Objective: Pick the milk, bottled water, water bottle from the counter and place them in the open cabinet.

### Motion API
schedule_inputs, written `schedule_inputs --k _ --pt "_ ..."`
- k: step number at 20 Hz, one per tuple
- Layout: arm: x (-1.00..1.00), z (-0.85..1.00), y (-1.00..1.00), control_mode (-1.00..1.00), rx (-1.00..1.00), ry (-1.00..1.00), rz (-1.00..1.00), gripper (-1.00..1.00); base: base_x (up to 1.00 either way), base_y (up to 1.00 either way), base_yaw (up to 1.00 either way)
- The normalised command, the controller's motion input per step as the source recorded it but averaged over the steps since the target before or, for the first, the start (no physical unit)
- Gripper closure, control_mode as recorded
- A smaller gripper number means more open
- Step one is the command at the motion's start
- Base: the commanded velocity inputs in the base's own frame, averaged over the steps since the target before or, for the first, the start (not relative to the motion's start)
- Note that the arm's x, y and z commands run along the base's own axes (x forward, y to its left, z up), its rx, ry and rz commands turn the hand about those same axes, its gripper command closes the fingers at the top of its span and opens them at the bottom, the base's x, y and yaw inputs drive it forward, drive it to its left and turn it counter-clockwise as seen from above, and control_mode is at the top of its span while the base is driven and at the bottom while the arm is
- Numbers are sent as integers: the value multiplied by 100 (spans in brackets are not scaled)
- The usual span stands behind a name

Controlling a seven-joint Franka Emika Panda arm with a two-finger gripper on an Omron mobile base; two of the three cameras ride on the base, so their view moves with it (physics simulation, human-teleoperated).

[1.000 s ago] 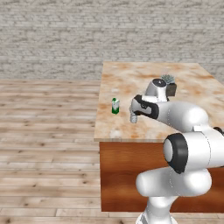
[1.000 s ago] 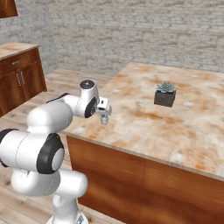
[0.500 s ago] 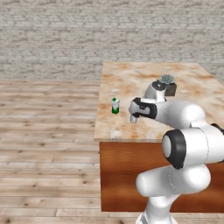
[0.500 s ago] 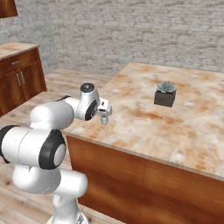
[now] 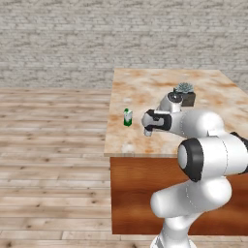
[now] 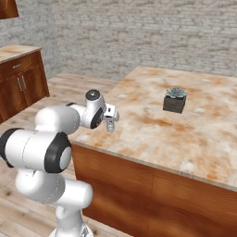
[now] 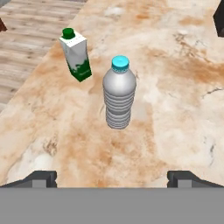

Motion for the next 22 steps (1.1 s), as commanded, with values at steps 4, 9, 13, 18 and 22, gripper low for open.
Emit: schedule_inputs --k 4,9,13,18,22 --pt "17 -12 0 -100 0 -4 0 -100 0 0 0" --pt "16 -8 0 -100 0 0 0 -100 0 0 0" --pt "19 -4 0 -100 0 0 0 -100 0 0 0" --pt "22 -8 0 -100 0 0 0 -100 0 0 0" --pt "19 -13 0 -100 0 0 0 -100 0 0 0"
